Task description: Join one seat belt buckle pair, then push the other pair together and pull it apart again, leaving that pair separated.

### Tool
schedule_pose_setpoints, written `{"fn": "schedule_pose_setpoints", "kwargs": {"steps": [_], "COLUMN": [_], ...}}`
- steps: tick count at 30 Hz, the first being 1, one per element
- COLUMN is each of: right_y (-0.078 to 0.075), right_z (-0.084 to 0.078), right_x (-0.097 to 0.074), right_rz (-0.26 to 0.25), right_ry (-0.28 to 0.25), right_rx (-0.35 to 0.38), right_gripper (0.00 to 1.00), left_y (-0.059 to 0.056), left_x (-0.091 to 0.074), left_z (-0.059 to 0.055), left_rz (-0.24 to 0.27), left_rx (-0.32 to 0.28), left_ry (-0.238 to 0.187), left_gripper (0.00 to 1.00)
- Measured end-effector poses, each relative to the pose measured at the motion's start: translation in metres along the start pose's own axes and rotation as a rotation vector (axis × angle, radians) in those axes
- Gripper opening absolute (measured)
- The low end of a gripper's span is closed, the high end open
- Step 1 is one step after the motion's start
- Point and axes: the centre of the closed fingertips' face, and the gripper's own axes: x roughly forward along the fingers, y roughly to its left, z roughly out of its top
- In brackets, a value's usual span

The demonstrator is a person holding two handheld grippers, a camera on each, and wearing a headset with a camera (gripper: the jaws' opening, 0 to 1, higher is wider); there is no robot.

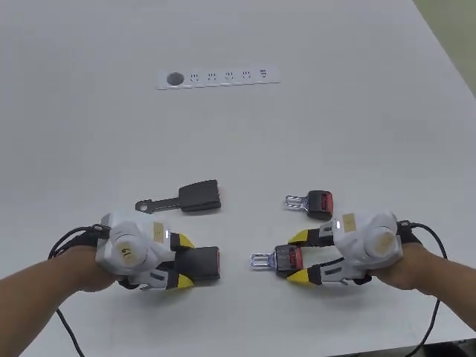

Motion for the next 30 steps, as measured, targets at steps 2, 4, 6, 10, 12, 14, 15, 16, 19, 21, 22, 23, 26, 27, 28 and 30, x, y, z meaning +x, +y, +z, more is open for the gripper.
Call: {"fn": "schedule_pose_setpoints", "kwargs": {"steps": [2, 4, 6, 10, 12, 14, 15, 16, 19, 21, 22, 23, 26, 27, 28, 30], "right_y": [0.001, 0.001, 0.002, 0.004, 0.004, 0.006, 0.007, 0.007, 0.008, 0.008, 0.008, 0.008, 0.009, 0.009, 0.009, 0.01], "right_z": [0.004, 0.007, 0.01, 0.018, 0.023, 0.027, 0.032, 0.032, 0.036, 0.038, 0.039, 0.039, 0.041, 0.043, 0.044, 0.047], "right_x": [0.004, 0.006, 0.009, 0.017, 0.022, 0.028, 0.031, 0.032, 0.035, 0.036, 0.036, 0.036, 0.038, 0.039, 0.041, 0.043], "right_rz": [0.001, 0.002, 0.003, 0.005, 0.005, 0.012, 0.019, 0.019, 0.023, 0.023, 0.023, 0.022, 0.022, 0.022, 0.022, 0.024], "right_ry": [-0.009, -0.018, -0.026, -0.05, -0.058, -0.06, -0.074, -0.07, -0.083, -0.089, -0.091, -0.092, -0.095, -0.095, -0.095, -0.096], "right_rx": [0.001, 0.004, 0.006, 0.012, 0.006, 0.006, -0.003, 0.004, 0.001, 0.001, 0.001, 0.001, 0.002, 0.004, 0.002, 0.002], "right_gripper": [0.34, 0.34, 0.34, 0.34, 0.34, 0.34, 0.34, 0.34, 0.34, 0.34, 0.34, 0.34, 0.34, 0.34, 0.34, 0.34], "left_y": [0.0, 0.0, 0.0, 0.0, 0.0, 0.0, 0.0, 0.0, 0.0, 0.0, 0.0, 0.0, 0.001, 0.001, 0.001, 0.001], "left_x": [0.0, 0.0, 0.0, 0.0, 0.001, 0.001, 0.001, 0.001, 0.0, 0.0, 0.0, 0.0, 0.0, 0.0, 0.0, 0.0], "left_z": [0.0, 0.0, 0.0, 0.0, 0.0, 0.0, 0.0, 0.0, 0.0, 0.0, 0.0, 0.0, 0.0, 0.0, 0.0, 0.0], "left_rz": [0.0, 0.0, 0.0, 0.001, 0.0, 0.0, 0.0, 0.001, 0.001, -0.004, -0.005, -0.006, -0.007, -0.007, -0.007, -0.008], "left_rx": [-0.001, 0.0, 0.0, -0.007, -0.005, -0.004, -0.004, -0.005, -0.005, -0.005, -0.011, -0.01, -0.001, 0.001, 0.004, 0.005], "left_ry": [0.001, 0.004, 0.007, 0.007, 0.01, 0.012, 0.013, 0.014, 0.017, 0.017, 0.018, 0.019, 0.023, 0.024, 0.026, 0.027], "left_gripper": [0.34, 0.34, 0.34, 0.34, 0.34, 0.34, 0.34, 0.34, 0.34, 0.34, 0.34, 0.34, 0.34, 0.34, 0.34, 0.34]}}
